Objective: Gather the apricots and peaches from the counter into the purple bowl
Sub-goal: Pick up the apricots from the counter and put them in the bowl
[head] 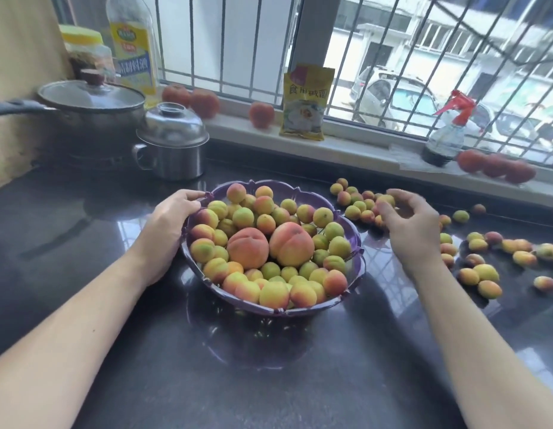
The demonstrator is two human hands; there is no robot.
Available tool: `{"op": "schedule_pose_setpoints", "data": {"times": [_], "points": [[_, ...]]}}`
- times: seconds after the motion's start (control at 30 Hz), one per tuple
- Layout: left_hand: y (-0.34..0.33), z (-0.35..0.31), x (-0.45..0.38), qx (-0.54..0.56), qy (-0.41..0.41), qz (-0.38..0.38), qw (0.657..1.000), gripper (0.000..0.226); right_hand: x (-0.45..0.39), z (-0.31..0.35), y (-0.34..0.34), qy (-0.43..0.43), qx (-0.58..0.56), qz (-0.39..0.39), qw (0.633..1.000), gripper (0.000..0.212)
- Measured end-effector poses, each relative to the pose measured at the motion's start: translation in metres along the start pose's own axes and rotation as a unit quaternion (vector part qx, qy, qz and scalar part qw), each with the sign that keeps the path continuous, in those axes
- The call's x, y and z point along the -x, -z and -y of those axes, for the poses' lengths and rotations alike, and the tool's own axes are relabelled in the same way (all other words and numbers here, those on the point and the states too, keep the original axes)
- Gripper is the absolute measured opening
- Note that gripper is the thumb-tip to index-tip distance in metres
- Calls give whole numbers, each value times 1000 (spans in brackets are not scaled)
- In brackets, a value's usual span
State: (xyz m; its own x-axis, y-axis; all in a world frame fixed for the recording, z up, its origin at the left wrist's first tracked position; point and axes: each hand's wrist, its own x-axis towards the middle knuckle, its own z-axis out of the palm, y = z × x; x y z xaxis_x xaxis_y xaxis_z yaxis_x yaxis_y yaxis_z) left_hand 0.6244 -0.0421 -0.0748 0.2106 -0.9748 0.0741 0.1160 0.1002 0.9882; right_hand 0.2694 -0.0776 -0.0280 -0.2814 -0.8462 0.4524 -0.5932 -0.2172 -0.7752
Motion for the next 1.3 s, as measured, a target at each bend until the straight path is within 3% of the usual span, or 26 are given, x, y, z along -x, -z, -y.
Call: {"op": "schedule_pose_setpoints", "data": {"times": [0.07,0.17,0.27,0.53,0.83,0.93,1.03,1.1,1.17,1.3], "points": [[1,0,-1,0,2,6,1000,32,0,40,-1,98,12,100,990,29],[1,0,-2,9,5,5,1000,37,-1,72,-18,202,118,271,934,35],[2,0,-1,13,7,7,1000,39,-4,73,-38,255,200,330,887,37],[3,1,-2,11,6,10,1000,39,-9,62,-56,314,255,318,857,30],[4,3,-2,11,1,14,1000,37,-12,59,-56,300,270,328,854,33],[5,3,-2,10,0,15,1000,38,-14,54,-42,238,163,271,918,34],[5,4,-3,10,-4,23,1000,38,-25,24,-27,123,75,104,984,26],[5,3,-2,13,7,54,998,44,-28,-5,-24,57,121,47,990,27],[4,1,-1,15,18,102,994,51,-24,-30,-29,20,171,56,984,31],[2,0,-1,32,8,109,994,52,-18,-52,-49,59,238,89,965,33]]}}
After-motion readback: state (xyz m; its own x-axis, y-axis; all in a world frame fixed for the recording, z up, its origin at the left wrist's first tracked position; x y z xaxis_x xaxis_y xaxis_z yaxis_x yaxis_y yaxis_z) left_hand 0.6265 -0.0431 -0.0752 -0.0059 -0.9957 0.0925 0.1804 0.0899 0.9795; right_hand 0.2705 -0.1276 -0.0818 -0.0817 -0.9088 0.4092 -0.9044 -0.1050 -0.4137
